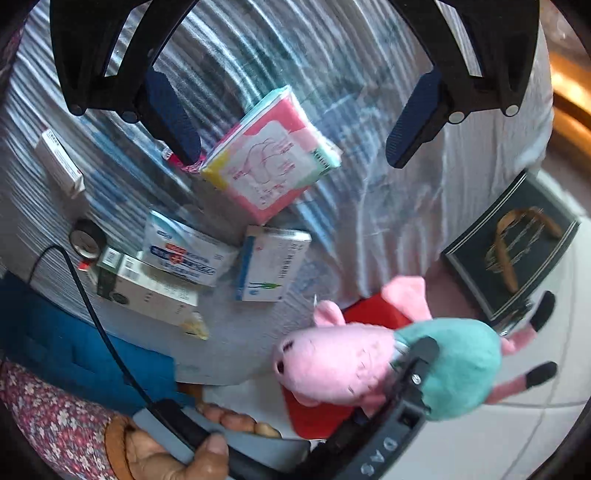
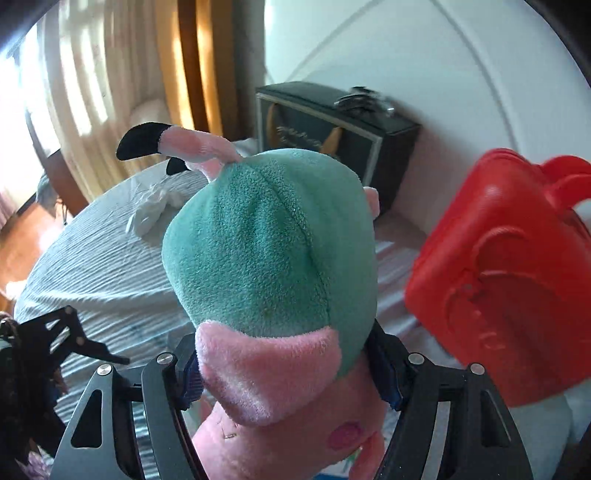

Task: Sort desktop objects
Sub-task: 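Grasp the green-and-pink pig plush with the right tool while the left tool grasps the pink Kotex pack, then carry the pig plush and Kotex pack into the blue crate and release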

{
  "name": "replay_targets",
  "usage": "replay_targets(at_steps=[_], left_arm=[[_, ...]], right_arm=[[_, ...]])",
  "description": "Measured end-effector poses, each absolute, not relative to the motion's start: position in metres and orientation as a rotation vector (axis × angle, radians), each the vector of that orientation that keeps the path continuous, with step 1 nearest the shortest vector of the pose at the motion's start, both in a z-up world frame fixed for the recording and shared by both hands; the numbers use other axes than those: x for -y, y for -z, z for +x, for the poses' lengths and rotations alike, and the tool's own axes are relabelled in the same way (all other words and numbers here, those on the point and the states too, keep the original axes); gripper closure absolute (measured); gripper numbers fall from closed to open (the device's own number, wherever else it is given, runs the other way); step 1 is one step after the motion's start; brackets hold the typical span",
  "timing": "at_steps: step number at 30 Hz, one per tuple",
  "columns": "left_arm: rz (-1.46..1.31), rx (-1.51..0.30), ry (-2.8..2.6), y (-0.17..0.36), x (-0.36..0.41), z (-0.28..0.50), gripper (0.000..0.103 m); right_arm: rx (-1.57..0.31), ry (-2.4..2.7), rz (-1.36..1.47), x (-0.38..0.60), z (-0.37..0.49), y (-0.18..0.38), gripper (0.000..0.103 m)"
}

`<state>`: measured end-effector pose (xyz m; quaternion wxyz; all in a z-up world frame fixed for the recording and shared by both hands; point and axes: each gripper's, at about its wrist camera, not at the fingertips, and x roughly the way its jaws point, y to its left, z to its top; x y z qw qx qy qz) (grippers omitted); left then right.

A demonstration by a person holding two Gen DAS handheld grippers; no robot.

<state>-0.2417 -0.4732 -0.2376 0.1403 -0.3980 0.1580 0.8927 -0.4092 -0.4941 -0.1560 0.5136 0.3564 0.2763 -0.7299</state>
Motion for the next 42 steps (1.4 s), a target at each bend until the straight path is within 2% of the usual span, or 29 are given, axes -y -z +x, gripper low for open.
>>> replay_targets(at_steps=[5,7,10,12,13,17,19,21,24,29,35,42], left_arm=[[-1.115,-0.413,-2.281,0.25,0.474,-0.278,0.002],[-1.152,-0.4,-2.163,0.258,0.476,-0.288,0.013],[-1.173,-0.426,-2.042,0.271,0.474,-0.29,0.016],[-1.171,-0.455,-2.03,0.277,0.474,-0.289,0.016],[-1.184,-0.456,-2.039,0.281,0.473,-0.29,0.021],[-1.196,-0.467,-2.138,0.29,0.47,-0.281,0.026],[-1.191,-0.525,-2.21,0.291,0.463,-0.27,0.032],[-1.228,-0.484,-2.3,0.285,0.465,-0.263,0.035],[-1.231,-0.402,-2.465,0.269,0.467,-0.245,0.036],[-1.186,-0.371,-2.629,0.224,0.456,-0.211,0.037],[-0.993,-0.417,-2.786,0.13,0.42,-0.18,0.037],[-0.649,-0.431,-2.807,0.02,0.33,-0.174,0.037]], right_arm=[[-0.567,1.878,0.905,0.443,-0.424,0.138,0.03],[-0.521,1.909,0.938,0.427,-0.426,0.137,0.03],[-0.479,1.954,0.964,0.407,-0.421,0.136,0.03],[-0.44,1.972,0.977,0.397,-0.42,0.135,0.03],[-0.43,1.985,0.977,0.393,-0.418,0.135,0.03],[-0.413,2.032,0.954,0.388,-0.41,0.13,0.03],[-0.39,2.05,0.951,0.384,-0.406,0.128,0.03],[-0.365,2.076,0.937,0.375,-0.401,0.123,0.03],[-0.305,2.115,0.918,0.36,-0.389,0.113,0.03],[-0.223,2.167,0.869,0.334,-0.358,0.097,0.03],[-0.122,2.263,0.761,0.27,-0.299,0.043,0.03],[-0.002,2.516,0.572,0.153,-0.201,-0.039,0.03]])
